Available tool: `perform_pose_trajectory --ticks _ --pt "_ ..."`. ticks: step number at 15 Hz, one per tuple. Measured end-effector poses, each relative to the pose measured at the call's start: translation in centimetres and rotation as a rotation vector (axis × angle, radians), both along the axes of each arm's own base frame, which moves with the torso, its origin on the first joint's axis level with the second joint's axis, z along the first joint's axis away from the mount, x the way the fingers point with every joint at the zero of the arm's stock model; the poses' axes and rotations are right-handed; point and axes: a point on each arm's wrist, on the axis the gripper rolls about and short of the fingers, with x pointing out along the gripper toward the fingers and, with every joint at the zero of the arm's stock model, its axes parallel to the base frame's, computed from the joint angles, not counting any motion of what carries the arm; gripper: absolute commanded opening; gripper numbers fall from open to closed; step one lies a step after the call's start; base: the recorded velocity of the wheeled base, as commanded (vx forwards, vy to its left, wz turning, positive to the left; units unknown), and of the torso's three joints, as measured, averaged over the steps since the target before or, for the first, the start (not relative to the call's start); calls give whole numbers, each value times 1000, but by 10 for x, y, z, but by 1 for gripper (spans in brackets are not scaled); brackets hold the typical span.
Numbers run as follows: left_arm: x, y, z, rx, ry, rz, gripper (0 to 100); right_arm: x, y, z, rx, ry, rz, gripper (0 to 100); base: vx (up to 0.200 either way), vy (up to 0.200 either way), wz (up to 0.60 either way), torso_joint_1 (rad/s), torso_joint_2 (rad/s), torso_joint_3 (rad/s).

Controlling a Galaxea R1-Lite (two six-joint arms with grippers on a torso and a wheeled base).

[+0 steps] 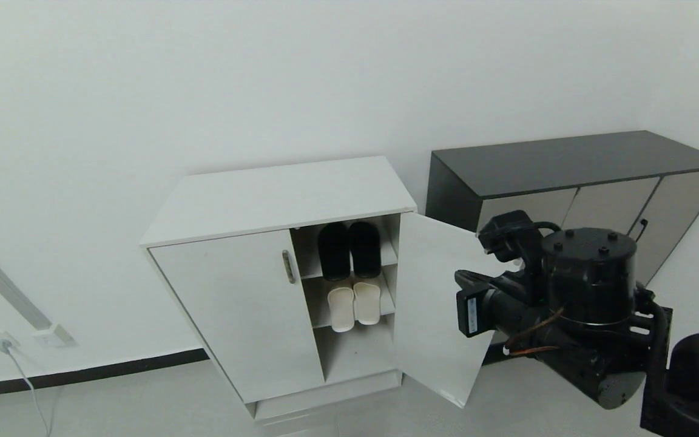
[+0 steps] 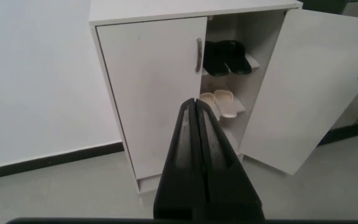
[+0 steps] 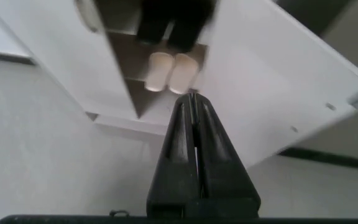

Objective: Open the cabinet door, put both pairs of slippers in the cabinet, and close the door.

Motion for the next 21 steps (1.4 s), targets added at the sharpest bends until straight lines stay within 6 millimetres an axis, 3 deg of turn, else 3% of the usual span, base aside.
perform_pose_trajectory --ticks 3,9,15,21 --pt "0 0 0 0 -1 0 0 37 -13 13 36 -35 -104 0 0 0 0 0 0 0" --pt "0 0 0 0 0 2 0 131 -45 29 51 -29 -260 0 0 0 0 0 0 0" --pt "0 0 0 2 0 3 0 193 -64 4 51 -19 -346 0 0 0 0 0 0 0" --pt "0 0 0 3 1 3 0 231 -76 -25 42 -2 -399 0 0 0 0 0 0 0"
